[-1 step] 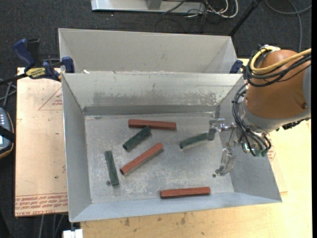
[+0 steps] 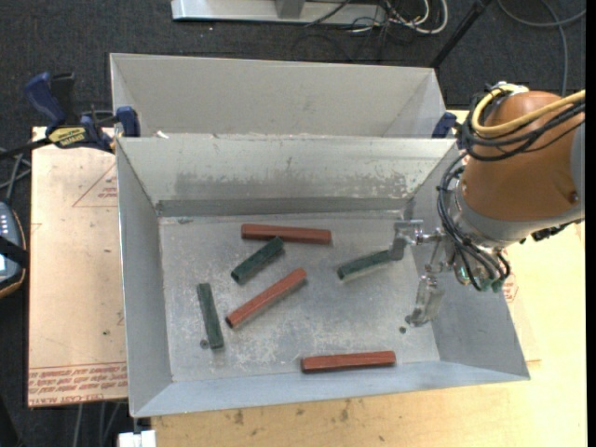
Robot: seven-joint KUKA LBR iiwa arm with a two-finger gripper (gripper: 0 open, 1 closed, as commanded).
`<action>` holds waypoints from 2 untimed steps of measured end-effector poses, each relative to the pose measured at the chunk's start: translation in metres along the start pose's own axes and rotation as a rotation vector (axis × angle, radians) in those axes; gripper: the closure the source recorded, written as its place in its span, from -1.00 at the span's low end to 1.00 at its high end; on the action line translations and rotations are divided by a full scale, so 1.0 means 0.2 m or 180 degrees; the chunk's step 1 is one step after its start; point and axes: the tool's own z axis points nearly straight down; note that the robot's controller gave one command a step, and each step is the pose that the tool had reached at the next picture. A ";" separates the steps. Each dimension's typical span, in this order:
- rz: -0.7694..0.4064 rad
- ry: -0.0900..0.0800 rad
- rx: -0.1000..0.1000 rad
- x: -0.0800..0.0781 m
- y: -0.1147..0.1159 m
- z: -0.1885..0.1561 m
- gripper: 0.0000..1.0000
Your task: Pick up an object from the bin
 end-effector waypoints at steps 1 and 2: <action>-0.0070 -0.0030 0.0004 -0.09 0.01 0.22 -1.00; -0.0573 0.0005 -0.0002 -0.19 0.07 0.40 -1.00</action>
Offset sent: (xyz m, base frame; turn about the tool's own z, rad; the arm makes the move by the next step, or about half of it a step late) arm 0.0657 0.0253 -0.1008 -0.4125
